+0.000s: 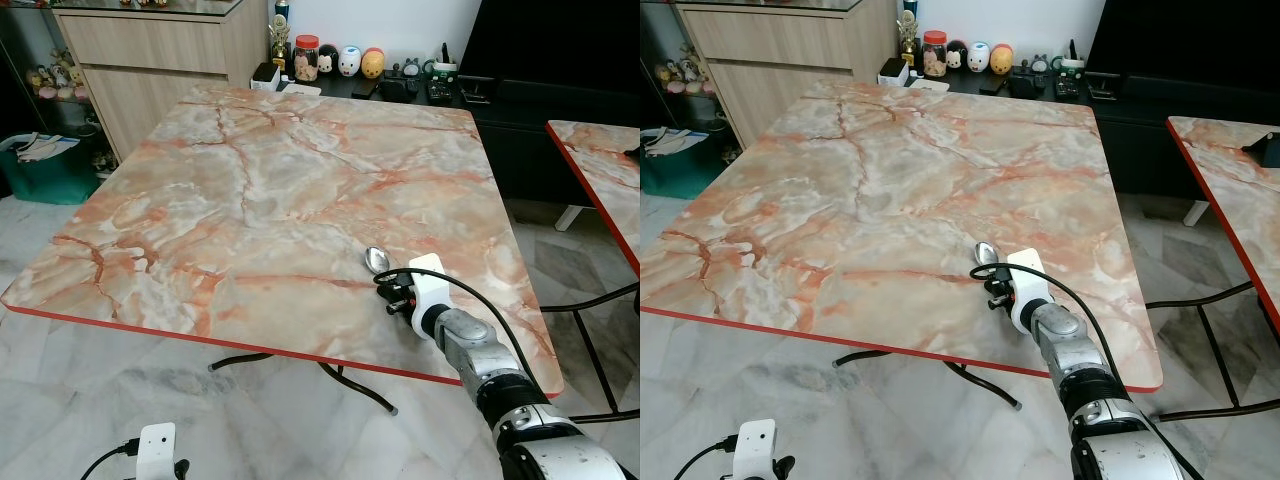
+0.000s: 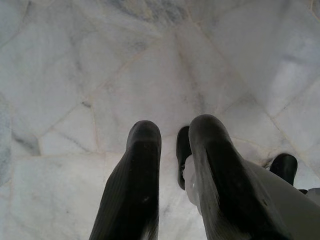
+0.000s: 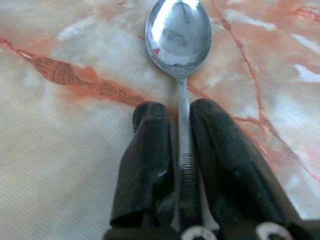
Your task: Setting the table
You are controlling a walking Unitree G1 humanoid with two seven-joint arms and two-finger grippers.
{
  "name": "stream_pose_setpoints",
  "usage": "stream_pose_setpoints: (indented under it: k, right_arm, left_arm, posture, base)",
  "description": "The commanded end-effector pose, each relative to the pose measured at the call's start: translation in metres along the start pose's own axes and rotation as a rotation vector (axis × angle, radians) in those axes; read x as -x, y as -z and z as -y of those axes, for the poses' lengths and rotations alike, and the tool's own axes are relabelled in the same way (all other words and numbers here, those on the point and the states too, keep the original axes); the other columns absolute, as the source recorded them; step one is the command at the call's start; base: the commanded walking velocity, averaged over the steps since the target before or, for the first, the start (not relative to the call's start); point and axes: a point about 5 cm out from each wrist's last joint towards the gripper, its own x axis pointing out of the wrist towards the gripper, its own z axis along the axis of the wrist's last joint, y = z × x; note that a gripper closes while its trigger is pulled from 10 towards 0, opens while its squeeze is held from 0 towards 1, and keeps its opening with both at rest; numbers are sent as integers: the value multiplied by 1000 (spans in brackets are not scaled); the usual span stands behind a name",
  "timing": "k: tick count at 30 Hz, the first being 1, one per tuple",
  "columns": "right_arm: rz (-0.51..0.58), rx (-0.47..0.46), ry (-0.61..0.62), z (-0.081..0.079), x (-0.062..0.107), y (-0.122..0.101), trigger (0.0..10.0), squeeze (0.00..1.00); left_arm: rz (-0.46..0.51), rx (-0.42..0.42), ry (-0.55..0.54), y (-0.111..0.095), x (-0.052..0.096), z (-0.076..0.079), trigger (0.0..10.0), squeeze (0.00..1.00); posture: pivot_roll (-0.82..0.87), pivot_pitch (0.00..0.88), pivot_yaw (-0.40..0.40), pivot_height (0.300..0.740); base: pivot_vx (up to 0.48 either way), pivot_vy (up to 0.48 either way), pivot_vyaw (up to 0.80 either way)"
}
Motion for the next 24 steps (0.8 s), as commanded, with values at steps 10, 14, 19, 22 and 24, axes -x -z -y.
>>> stream_pose_setpoints:
  k: [10, 14, 19, 22, 24]
  right_arm:
    - [-8, -8, 19, 2, -1, 1, 0, 0]
    - [15, -16, 31, 1, -1, -1, 0, 0]
    - [141, 8, 127, 6, 0, -19, 10000, 0]
    - [286, 21, 154, 5, 3, -40, 10000, 0]
    - [367, 47, 171, 3, 6, -51, 10000, 0]
  left_arm:
    - [-16, -8, -2, 3, 0, -1, 10000, 0]
    - [-16, -10, -2, 2, 0, -1, 10000, 0]
    - [-16, -10, -4, 2, 0, -1, 10000, 0]
    - [-15, -9, -6, 2, 0, -2, 10000, 0]
    - [-16, -7, -8, 3, 0, -2, 10000, 0]
  posture:
    - [60, 0, -38, 740]
    - [60, 0, -38, 740]
    - [56, 0, -37, 740]
    - [56, 0, -37, 740]
    - [53, 3, -40, 740]
  base:
    - [0, 0, 0]
    - [0, 0, 0]
    - [0, 0, 0]
    - [0, 0, 0]
    - [0, 0, 0]
